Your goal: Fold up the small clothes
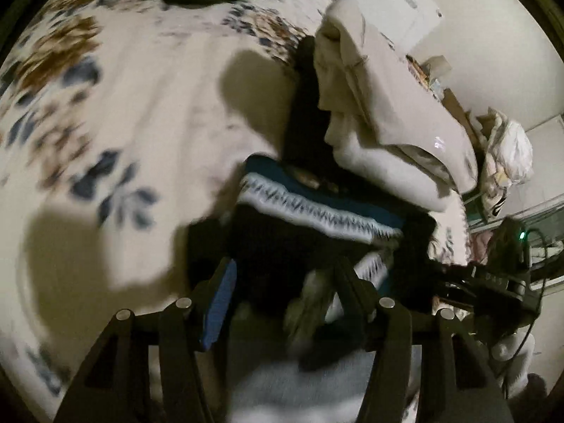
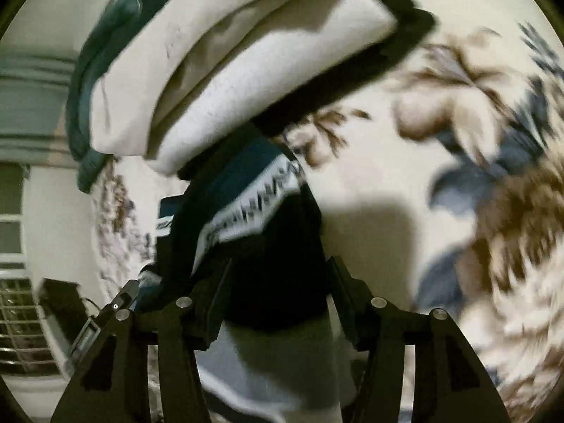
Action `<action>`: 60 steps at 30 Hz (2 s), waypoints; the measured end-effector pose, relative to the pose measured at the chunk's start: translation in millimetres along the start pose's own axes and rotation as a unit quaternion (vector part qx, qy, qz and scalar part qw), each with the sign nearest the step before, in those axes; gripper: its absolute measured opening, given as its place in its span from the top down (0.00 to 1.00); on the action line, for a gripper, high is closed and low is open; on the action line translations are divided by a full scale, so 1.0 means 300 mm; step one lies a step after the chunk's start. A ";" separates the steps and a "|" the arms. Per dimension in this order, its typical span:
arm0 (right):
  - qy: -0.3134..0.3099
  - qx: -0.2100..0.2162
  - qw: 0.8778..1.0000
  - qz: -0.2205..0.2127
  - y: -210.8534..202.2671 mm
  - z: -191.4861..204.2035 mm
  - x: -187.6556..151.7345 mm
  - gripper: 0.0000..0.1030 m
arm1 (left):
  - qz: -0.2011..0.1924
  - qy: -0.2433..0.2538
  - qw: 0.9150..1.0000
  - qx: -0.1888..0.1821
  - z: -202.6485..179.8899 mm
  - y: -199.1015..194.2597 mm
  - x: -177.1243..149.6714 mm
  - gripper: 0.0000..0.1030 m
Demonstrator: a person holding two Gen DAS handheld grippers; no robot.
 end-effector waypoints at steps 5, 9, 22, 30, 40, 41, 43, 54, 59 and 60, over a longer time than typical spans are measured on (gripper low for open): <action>0.001 -0.036 0.997 -0.063 0.013 0.063 0.202 0.46 | -0.036 -0.036 0.999 0.012 0.028 0.035 0.192 0.47; -0.016 -0.021 0.997 -0.073 -0.066 0.088 0.218 0.46 | -0.070 -0.043 0.997 0.004 0.075 -0.096 0.217 0.47; -0.002 -0.025 1.000 -0.015 0.061 -0.003 0.110 0.45 | 0.000 0.027 0.999 0.045 0.019 0.100 0.078 0.47; -0.037 -0.046 0.998 -0.032 -0.032 0.022 0.154 0.46 | -0.040 -0.056 0.997 0.043 0.143 -0.013 0.173 0.47; -0.013 -0.007 1.000 0.021 0.043 -0.028 0.054 0.64 | 0.014 0.014 1.000 0.025 0.041 0.090 0.025 0.68; -0.020 -0.011 1.000 0.016 0.045 -0.017 0.052 0.78 | 0.011 0.026 0.999 0.035 0.031 0.090 0.030 0.85; -0.051 -0.030 0.998 -0.007 0.032 0.021 0.054 0.85 | -0.026 0.017 1.000 0.007 0.004 0.022 0.049 0.93; -0.093 -0.043 0.994 0.036 0.085 0.123 0.104 0.87 | -0.001 -0.087 0.996 0.000 0.139 0.010 0.048 0.87; -0.060 -0.007 0.997 0.047 -0.022 0.041 0.072 0.38 | -0.062 -0.076 0.994 -0.049 0.071 -0.218 -0.002 0.38; -0.048 0.006 0.997 0.056 -0.049 0.013 0.053 0.35 | -0.069 -0.084 0.993 -0.056 0.073 -0.260 -0.027 0.38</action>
Point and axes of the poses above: each gripper's, at about its wrist camera, not at the fingertips, and y roughly the way its jaws point, z to its left, x to its top, the point moved 7 cm from there along y, roughly the way its jaws point, and after that the axes turned 8 degrees about -z, right-handed, at the moved point
